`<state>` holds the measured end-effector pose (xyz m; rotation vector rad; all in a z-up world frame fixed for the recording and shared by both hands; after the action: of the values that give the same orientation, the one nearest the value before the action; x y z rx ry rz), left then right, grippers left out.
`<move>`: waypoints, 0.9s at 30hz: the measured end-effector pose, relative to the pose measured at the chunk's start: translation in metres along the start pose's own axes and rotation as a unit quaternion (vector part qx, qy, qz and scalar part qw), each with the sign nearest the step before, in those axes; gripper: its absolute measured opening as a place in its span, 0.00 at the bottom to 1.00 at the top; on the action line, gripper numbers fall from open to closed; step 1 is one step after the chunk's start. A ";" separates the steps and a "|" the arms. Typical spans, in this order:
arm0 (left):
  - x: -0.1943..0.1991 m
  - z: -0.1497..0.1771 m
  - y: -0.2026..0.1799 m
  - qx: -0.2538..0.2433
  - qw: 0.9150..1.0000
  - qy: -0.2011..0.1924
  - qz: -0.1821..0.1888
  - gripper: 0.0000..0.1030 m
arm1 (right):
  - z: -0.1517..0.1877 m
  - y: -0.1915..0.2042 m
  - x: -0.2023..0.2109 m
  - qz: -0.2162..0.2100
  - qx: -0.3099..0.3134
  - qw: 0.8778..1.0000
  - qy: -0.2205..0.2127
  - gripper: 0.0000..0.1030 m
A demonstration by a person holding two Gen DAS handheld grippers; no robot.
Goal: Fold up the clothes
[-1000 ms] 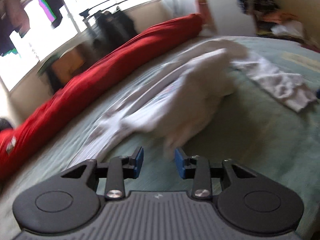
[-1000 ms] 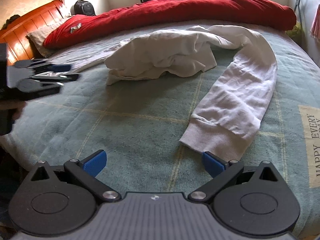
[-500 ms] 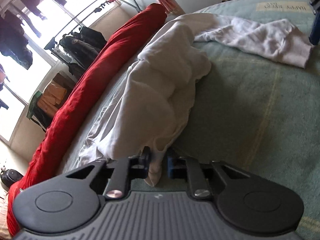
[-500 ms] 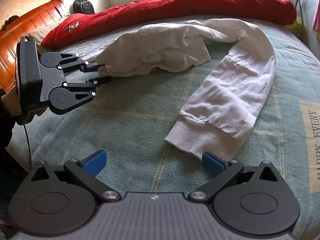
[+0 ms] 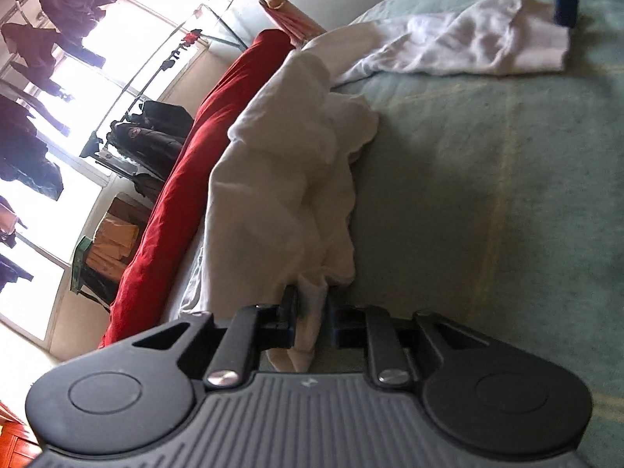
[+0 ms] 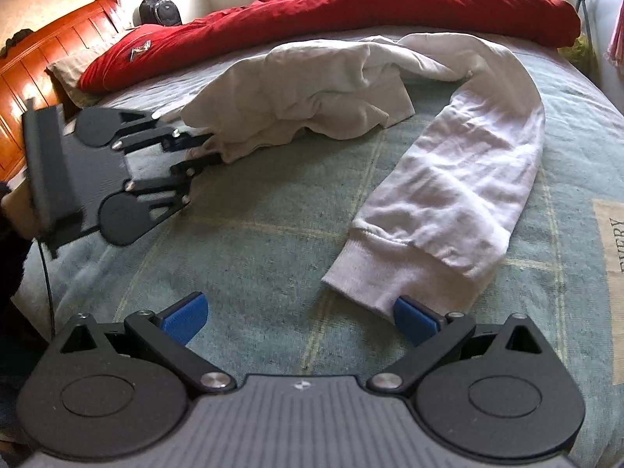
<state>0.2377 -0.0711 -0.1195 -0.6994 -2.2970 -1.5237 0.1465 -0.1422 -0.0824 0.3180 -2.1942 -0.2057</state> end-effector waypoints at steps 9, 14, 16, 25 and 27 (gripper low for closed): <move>0.050 -0.002 0.019 0.043 0.999 -0.030 -0.016 0.03 | 0.003 -0.004 0.015 0.011 -0.008 1.000 -0.014 1.00; 0.098 -0.001 0.033 0.072 0.995 -0.056 -0.031 0.03 | 0.002 0.002 0.024 0.009 -0.006 1.000 -0.025 1.00; 0.118 0.001 0.037 0.085 0.994 -0.065 -0.037 0.03 | 0.003 0.007 0.027 0.007 -0.002 1.000 -0.027 1.00; 0.183 0.019 0.034 0.128 0.990 -0.066 -0.011 0.02 | 0.008 0.032 0.042 0.001 0.021 0.999 -0.039 1.00; 0.190 0.026 0.024 0.127 0.990 -0.054 -0.002 0.02 | 0.010 0.035 0.044 0.000 0.024 0.999 -0.039 1.00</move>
<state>0.0923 0.0046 -0.0175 -0.7234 -2.5132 -1.1912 0.1075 -0.1215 -0.0462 0.3409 -2.2790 -0.1676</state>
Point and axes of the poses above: each gripper's, at about its wrist camera, not at the fingertips, and x roughly against the way its jaws point, y to its left, z to its underside, the point moved 4 cm from there along -x, roughly the way its jaws point, and after that the axes turned 3 degrees about -x, right-handed, at the moved point
